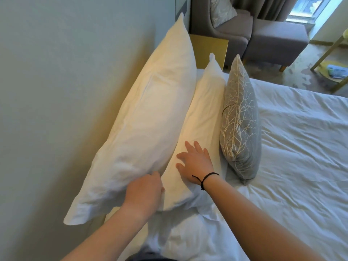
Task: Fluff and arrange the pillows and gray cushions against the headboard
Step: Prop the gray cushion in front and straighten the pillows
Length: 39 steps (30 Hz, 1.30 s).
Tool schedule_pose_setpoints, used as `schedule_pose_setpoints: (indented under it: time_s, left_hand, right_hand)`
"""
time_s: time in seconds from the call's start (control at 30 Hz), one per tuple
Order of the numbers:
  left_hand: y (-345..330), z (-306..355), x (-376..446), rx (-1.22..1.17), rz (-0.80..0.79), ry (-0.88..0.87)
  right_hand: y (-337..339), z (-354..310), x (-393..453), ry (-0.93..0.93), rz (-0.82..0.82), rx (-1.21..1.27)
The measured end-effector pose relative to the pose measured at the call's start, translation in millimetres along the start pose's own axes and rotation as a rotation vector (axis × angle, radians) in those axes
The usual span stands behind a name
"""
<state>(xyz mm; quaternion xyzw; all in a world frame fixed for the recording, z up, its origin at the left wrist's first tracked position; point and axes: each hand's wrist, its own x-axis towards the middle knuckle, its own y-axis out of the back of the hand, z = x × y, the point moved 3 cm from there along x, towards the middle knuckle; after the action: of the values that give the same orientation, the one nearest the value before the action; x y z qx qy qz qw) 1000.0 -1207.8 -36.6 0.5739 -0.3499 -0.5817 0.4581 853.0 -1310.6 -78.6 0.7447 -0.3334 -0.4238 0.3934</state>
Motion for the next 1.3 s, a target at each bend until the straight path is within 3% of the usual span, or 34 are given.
schedule_pose_setpoints:
  time_s: [0.13, 0.27, 0.4, 0.8, 0.93, 1.07, 1.17, 1.3]
  left_hand:
    - [41, 35, 38, 0.026, 0.08, -0.157]
    - [89, 73, 121, -0.158, 0.129, -0.184]
    - [121, 105, 217, -0.382, 0.035, -0.138]
    - [118, 157, 408, -0.506, -0.149, -0.002]
    - [119, 157, 451, -0.655, -0.057, 0.065]
    - [132, 149, 479, -0.768, 0.154, 0.04]
    - [148, 142, 490, -0.602, 0.295, -0.005]
    - [163, 129, 493, -0.208, 0.437, -0.1]
  right_hand:
    - [32, 10, 15, -0.037, 0.149, 0.062]
    - [52, 21, 31, -0.122, 0.152, 0.119]
    - [59, 29, 52, -0.267, 0.108, 0.34]
    - [56, 56, 114, -0.297, 0.177, 0.328]
    - [56, 60, 115, -0.274, 0.153, 0.308]
    - [54, 62, 114, -0.266, 0.123, 0.291]
    - [49, 60, 112, -0.269, 0.104, 0.274]
    - [48, 51, 109, -0.261, 0.081, 0.249]
